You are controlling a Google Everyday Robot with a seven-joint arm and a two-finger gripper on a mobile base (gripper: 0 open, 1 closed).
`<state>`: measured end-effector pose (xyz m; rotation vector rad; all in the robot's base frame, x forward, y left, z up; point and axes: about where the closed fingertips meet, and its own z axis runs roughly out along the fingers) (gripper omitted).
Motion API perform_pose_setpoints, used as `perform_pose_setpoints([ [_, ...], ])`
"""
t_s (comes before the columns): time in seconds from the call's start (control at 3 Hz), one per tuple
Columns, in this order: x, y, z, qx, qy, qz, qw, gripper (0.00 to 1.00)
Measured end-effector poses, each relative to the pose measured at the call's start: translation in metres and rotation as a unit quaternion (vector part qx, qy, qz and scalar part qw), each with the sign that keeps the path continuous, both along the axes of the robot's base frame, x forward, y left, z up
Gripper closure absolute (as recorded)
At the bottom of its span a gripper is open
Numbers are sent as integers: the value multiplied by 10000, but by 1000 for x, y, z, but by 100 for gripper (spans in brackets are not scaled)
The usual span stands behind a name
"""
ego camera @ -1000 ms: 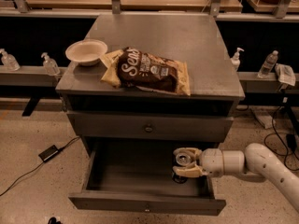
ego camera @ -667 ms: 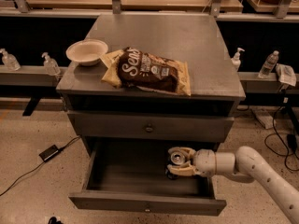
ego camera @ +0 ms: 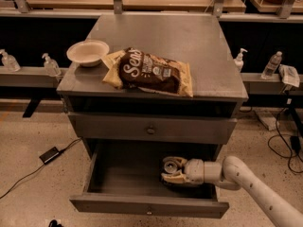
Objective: Place pepsi can into middle drawer
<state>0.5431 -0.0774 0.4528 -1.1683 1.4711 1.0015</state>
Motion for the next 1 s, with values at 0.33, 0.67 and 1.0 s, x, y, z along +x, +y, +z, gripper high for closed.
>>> perform_pose_setpoints([
  [0.33,0,3,-2,2,10,16,10000,59],
  [0.67,0,5,-2,10,14,37,10000,36],
  [1.0,-1,9,-2,23,20,65,10000,5],
])
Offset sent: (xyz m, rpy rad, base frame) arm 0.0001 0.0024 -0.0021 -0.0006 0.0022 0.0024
